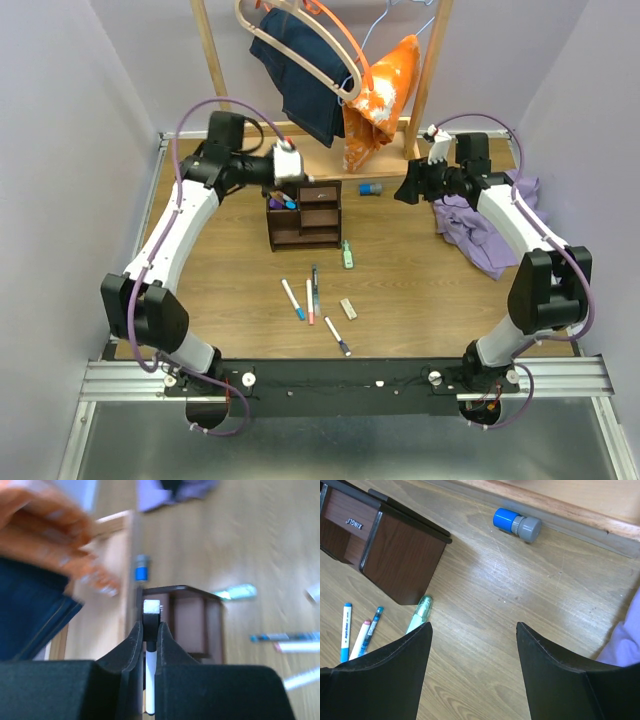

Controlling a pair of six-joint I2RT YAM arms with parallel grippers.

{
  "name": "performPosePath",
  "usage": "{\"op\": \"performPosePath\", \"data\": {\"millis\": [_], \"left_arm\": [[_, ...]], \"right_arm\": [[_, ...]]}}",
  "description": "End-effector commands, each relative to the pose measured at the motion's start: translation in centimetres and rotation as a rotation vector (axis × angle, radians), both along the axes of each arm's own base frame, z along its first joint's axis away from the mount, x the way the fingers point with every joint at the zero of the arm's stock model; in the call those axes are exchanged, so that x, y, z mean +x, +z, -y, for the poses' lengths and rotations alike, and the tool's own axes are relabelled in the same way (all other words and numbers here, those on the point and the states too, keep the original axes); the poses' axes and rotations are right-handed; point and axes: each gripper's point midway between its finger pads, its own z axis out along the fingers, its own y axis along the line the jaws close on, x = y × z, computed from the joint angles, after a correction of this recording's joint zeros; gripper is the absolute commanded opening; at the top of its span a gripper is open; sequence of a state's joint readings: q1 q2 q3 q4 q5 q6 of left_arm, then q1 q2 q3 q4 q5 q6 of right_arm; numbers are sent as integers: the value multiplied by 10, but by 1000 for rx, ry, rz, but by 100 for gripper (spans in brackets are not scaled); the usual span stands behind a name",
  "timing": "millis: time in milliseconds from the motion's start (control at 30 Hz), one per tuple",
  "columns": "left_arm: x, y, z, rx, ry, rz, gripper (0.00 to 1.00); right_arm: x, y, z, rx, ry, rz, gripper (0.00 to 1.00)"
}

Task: Sort the stationery into containers
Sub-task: Place the pen in the storage box.

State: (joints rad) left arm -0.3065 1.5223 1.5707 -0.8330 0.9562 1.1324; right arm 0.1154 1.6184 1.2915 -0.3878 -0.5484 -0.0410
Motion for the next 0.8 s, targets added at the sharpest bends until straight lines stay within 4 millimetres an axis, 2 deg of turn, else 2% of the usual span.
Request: {"op": "performPosePath", "data": {"millis": [0,33,67,100,133,200,233,267,400,600,767], "left_arm": [[67,62,-2,-388,193,-152,11],[76,74,-6,-457,213,-192,11],[80,76,-8,-485,216,-212,11],[86,72,-8,-509,219,-255,11],[92,76,-11,-546,217,-228,11],[97,67,-10,-592,230,-327,11],[99,69,-9,-620,215,-302,11],[98,66,-7,-649,220,-381,11],[106,47,-4,-721,210,-451,10],[112,19,-4,-735,218,-462,9],[117,5,-6,-747,212,-476,9]], "right_arm": [[10,7,1,24,-11,16,76],[10,7,0,23,-10,16,76],[10,7,1,22,-11,18,76],[10,7,1,19,-11,20,76],[9,6,2,14,-13,19,76],[7,6,3,5,-11,20,76],[7,6,4,1,-13,21,76],[6,4,5,-8,-14,19,76],[2,1,8,-29,-11,11,76],[1,1,13,-67,-13,-6,76],[5,6,17,-84,-31,-4,76]]}}
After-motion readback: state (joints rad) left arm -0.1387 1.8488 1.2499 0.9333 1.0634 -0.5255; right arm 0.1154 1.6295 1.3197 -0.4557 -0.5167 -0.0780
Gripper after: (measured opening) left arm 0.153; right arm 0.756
